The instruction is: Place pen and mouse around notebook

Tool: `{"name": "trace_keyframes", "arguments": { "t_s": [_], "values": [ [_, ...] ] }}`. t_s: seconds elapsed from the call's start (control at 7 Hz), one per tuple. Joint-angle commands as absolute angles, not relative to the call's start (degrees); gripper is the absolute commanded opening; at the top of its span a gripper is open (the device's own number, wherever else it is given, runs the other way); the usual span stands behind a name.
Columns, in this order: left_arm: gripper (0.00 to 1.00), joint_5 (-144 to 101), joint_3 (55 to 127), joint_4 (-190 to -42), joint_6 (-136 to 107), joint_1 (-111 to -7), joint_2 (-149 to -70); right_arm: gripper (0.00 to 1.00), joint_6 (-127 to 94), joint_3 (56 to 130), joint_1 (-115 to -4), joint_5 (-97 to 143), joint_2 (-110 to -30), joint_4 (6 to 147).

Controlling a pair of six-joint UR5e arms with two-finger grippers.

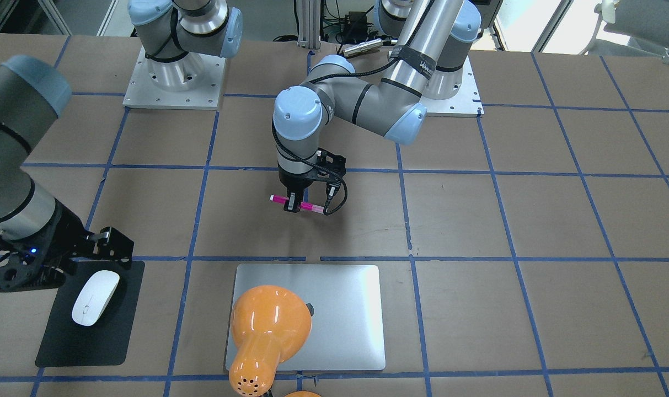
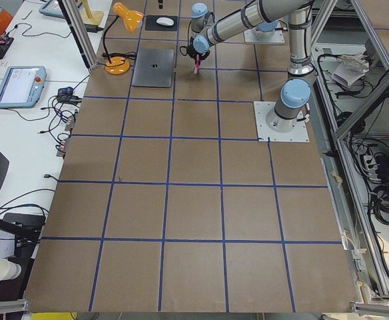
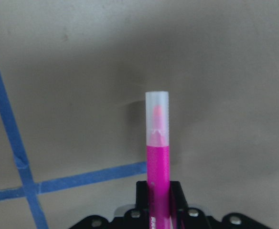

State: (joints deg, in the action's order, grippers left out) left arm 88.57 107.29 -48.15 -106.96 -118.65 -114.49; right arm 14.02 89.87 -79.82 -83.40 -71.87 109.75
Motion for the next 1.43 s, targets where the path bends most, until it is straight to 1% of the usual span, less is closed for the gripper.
{"name": "trace_keyframes", "arguments": {
  "t_s": [0.0,0.14,0.29,0.43,0.57,0.86,1.0,1.14,1.29],
  "values": [
    [1.00,89.4,105.1,-51.3,-105.0,-118.2,-115.0,1.00,9.9,90.3,-84.6,-83.5,-77.9,103.6],
    [1.00,89.5,104.8,-54.7,-95.9,-117.3,-113.2,1.00,9.3,90.4,-85.1,-83.4,-78.2,102.5],
    [1.00,90.2,102.0,-62.9,-84.8,-116.8,-109.1,1.00,9.1,90.4,-85.3,-83.3,-79.1,102.4],
    [1.00,90.8,97.3,-73.8,-69.2,-115.1,-105.4,1.00,8.0,90.2,-87.0,-83.4,-80.4,100.7],
    [1.00,91.1,93.7,-81.6,-54.3,-112.0,-102.2,1.00,4.6,89.7,-89.4,-83.5,-82.2,98.8],
    [1.00,91.1,92.7,-87.1,-34.4,-105.8,-96.0,1.00,1.7,88.3,-91.1,-87.9,-87.7,92.5],
    [1.00,91.1,92.6,-91.1,-22.3,-102.3,-92.8,1.00,1.6,87.2,-91.0,-89.4,-89.3,86.0],
    [1.00,91.1,92.6,-93.3,-14.1,-99.3,-89.7,1.00,-0.9,87.1,-91.1,-86.7,-93.0,82.7],
    [1.00,91.1,92.6,-93.6,-8.9,-96.6,-87.3,1.00,-3.3,88.4,-91.1,-84.3,-93.9,83.9]
  ]
}}
